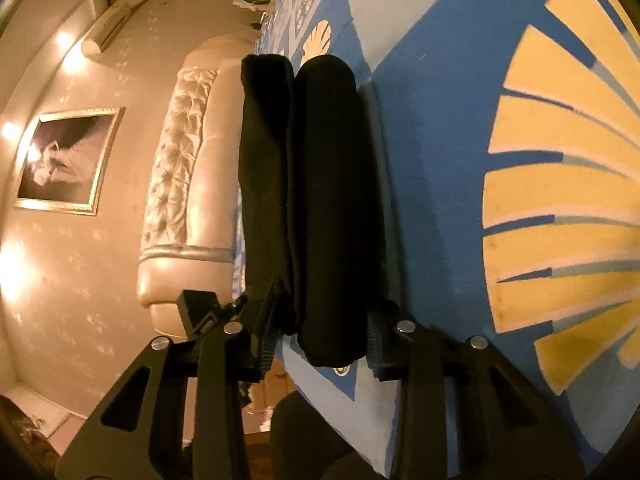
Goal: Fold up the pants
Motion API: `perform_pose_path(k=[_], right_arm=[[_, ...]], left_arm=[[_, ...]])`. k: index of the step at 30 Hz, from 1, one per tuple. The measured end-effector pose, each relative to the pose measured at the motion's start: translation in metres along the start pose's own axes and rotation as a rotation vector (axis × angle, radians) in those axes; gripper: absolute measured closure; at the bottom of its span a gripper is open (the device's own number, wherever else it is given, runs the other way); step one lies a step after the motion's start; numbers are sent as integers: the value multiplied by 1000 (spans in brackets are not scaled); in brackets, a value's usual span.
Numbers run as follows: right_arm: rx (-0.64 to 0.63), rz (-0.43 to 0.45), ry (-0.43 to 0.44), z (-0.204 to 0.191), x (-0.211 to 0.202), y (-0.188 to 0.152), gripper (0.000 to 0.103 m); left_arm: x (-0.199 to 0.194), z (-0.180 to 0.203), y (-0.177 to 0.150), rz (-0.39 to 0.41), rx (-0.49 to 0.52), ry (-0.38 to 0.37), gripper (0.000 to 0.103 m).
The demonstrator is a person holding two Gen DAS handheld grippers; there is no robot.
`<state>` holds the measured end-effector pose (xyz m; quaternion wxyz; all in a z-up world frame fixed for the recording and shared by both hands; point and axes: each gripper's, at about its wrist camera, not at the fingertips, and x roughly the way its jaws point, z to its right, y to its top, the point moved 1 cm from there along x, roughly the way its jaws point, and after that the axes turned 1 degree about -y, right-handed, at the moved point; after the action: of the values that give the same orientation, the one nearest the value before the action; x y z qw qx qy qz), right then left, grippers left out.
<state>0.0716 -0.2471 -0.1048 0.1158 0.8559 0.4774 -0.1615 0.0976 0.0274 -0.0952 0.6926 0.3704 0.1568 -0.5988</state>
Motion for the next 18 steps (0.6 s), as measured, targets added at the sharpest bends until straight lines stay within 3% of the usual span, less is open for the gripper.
perform_pose_path(k=[5,13,18], right_arm=[[-22,6,25,-15,-3,-1,69],[-9,0,1,0,1,-1,68],[2,8,22,2,0,-1,66]], left_arm=[[-6,2,-1,2,-14,13,72],[-3,-4,-4,-1,4,-6,70],[-2,-14,-5,-8,-58,-32,60]])
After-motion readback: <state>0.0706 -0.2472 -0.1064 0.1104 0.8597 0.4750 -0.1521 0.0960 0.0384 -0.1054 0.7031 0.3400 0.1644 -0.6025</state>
